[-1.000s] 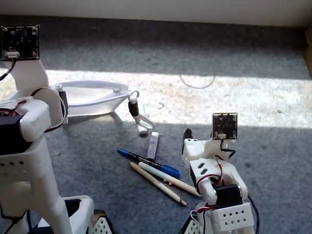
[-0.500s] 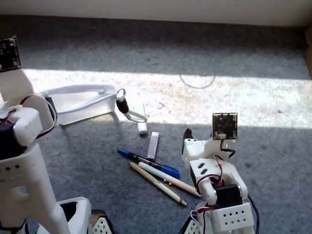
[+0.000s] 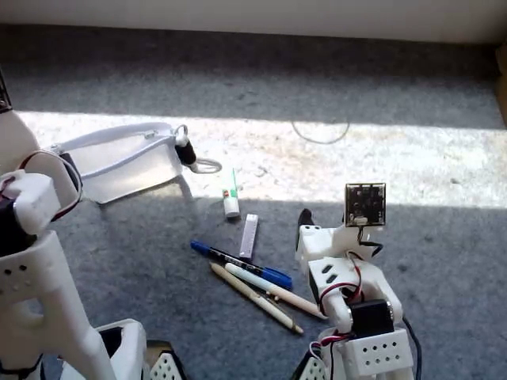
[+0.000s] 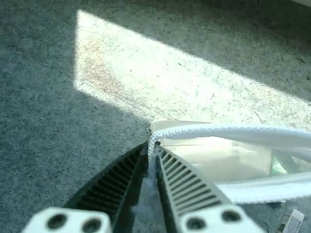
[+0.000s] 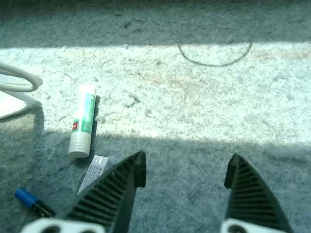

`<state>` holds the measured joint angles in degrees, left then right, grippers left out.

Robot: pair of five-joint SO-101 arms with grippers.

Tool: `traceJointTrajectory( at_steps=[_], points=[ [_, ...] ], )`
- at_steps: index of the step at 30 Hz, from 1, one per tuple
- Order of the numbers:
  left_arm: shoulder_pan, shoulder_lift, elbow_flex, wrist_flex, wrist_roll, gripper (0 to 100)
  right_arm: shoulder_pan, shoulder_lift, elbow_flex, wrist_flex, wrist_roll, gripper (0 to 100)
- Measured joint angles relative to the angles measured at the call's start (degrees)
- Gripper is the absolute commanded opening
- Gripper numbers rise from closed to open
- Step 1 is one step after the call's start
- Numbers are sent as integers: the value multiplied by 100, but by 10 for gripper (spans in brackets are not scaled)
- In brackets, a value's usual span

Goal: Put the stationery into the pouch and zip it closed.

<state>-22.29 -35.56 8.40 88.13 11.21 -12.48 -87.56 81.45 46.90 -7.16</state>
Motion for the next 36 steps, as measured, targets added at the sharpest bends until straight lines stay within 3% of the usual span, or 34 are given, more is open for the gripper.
traceJointTrajectory(
  at_steps=[8, 12, 23, 36],
  points=[
    [-18, 0, 255, -325, 0, 11, -62, 0, -967, 396, 299, 252],
    [-18, 0, 255, -325, 0, 11, -642, 211, -1477, 580, 316, 252],
    [-18, 0, 255, -325, 0, 11, -1635, 3727, -3675, 607, 316, 252],
    [-18, -9, 501, -571, 0, 11, -1697, 7569, -6356, 607, -44, 252]
  ],
)
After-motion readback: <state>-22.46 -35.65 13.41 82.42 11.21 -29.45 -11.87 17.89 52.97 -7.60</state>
